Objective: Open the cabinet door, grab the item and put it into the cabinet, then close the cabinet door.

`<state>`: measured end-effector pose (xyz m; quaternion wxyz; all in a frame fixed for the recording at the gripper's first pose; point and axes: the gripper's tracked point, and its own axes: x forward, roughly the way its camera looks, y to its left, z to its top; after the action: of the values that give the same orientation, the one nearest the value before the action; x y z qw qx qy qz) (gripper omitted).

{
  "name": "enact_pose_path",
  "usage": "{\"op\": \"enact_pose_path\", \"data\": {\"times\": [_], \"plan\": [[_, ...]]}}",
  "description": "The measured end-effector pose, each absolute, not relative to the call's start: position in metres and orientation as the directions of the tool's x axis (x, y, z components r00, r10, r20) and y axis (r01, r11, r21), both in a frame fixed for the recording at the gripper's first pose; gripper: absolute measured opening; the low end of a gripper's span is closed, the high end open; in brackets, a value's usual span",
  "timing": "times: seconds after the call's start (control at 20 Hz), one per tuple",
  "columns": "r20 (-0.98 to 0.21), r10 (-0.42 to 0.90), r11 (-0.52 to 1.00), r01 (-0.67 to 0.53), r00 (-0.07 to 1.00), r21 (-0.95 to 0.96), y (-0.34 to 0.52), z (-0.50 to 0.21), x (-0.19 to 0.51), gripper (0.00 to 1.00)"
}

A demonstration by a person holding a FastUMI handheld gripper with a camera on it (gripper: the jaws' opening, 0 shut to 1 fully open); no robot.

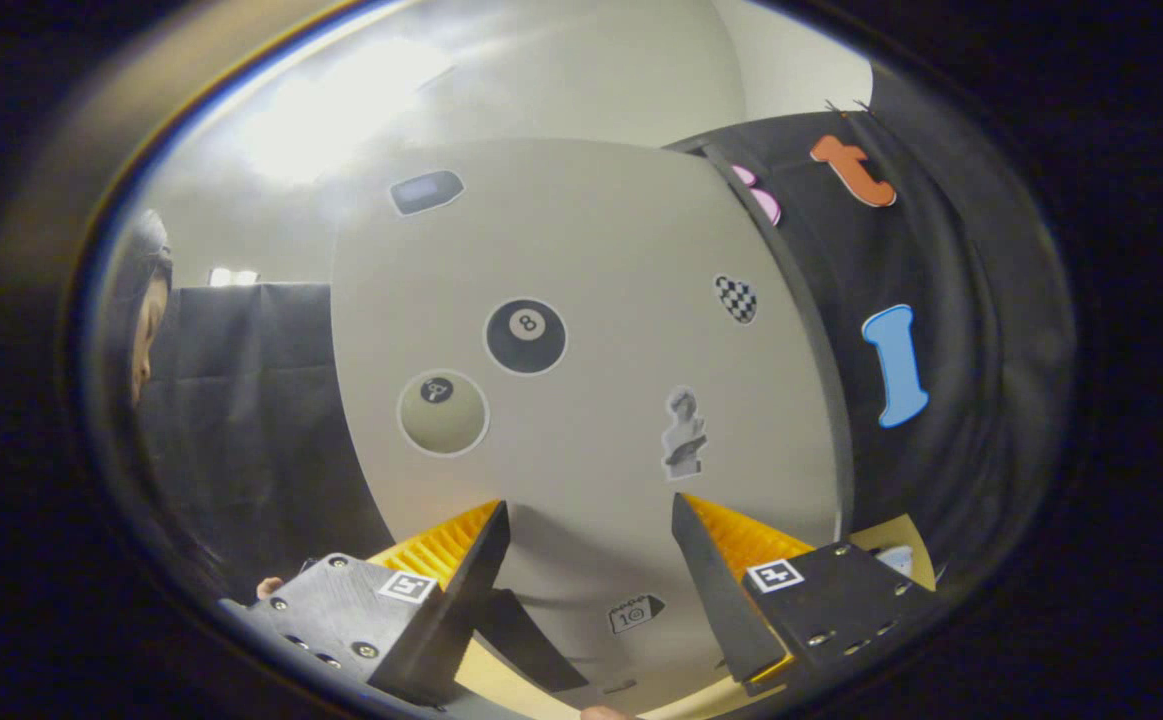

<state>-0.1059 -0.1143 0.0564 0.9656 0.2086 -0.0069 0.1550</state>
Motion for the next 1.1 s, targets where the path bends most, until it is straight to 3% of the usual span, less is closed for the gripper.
{"op": "enact_pose_path", "data": {"times": [0.45, 1.1], "plan": [[0.086, 0.263, 0.883, -0.276, 0.961, 0.381, -0.100, 0.052, -0.033, 0.97], [0.067, 0.189, 0.939, -0.200, 0.980, 0.281, -0.098, 0.050, -0.033, 0.97]]}}
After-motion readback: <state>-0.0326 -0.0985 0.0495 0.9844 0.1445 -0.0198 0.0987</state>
